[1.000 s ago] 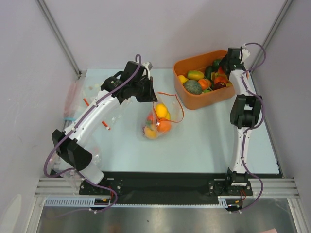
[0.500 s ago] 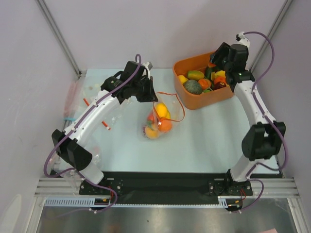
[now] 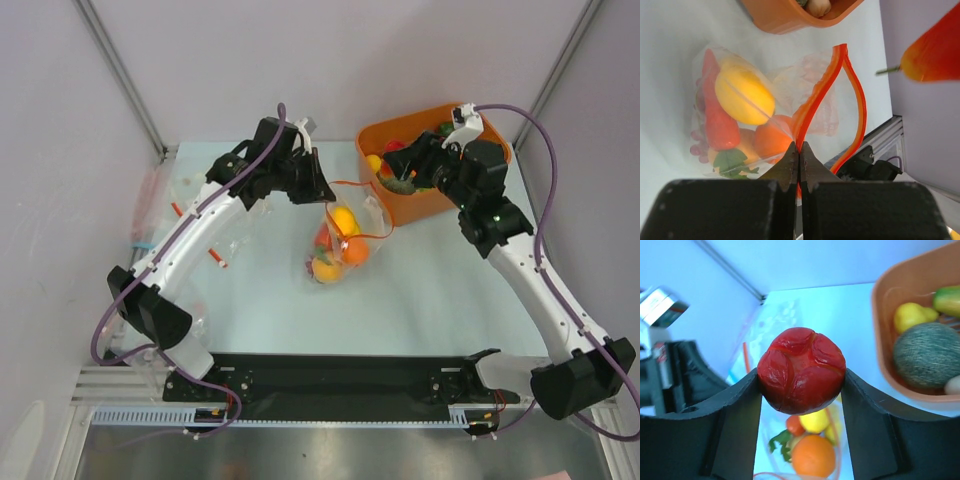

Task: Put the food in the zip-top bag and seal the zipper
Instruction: Place the fake fruit in the zipper food storage bag.

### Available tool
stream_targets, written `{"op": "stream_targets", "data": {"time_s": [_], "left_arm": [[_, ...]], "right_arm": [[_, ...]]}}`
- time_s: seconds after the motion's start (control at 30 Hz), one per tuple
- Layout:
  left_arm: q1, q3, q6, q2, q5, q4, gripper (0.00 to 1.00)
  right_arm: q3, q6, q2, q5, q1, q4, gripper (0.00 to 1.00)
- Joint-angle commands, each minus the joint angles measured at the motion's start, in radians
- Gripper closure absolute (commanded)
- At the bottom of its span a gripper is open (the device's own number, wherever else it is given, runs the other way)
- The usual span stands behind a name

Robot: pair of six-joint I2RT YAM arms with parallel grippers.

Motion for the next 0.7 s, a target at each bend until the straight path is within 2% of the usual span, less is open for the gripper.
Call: {"op": "stream_targets", "data": {"time_s": [0.0, 0.33, 0.43, 0.47, 0.5, 0.53, 0.57, 0.63, 0.67], "left_arm": [[-0.005, 0.082, -0.051, -0.006, 0.045, 0.059, 1.00], [-0.011, 0.174, -0.083, 0.026, 0.045, 0.056, 1.00], [-0.013, 0.204, -0.082, 0.040, 0.044, 0.044, 1.00], [-0.014, 0.216, -0.080, 0.043, 0.044, 0.042, 1.00], [-0.017, 0.221, -0.079, 0.044, 0.044, 0.039, 1.00], [-0.016, 0.224, -0.076, 0.048, 0.044, 0.038, 1.00], [-0.017, 0.225, -0.076, 0.046, 0.041, 0.039, 1.00], [-0.019, 0.224, -0.074, 0.048, 0.041, 0.039, 1.00], [-0.021, 0.222, -0.075, 0.049, 0.039, 0.038, 1.00]], "right_arm": [[-0.019, -0.009, -0.065, -0.063, 0.056, 0.049, 0.69], [-0.075, 0.006, -0.092, -0.057, 0.165, 0.018, 0.69], [-0.089, 0.002, -0.092, -0.041, 0.191, -0.002, 0.66], [-0.089, -0.003, -0.092, -0.041, 0.199, -0.018, 0.62], [-0.088, -0.006, -0.094, -0.038, 0.202, -0.032, 0.54], [-0.085, -0.008, -0.091, -0.032, 0.203, -0.045, 0.31], [-0.079, -0.011, -0.091, -0.021, 0.203, -0.069, 0.24], [-0.072, -0.023, -0.100, -0.004, 0.203, -0.084, 0.16], [-0.071, -0.026, -0.107, 0.000, 0.205, -0.088, 0.15]]}}
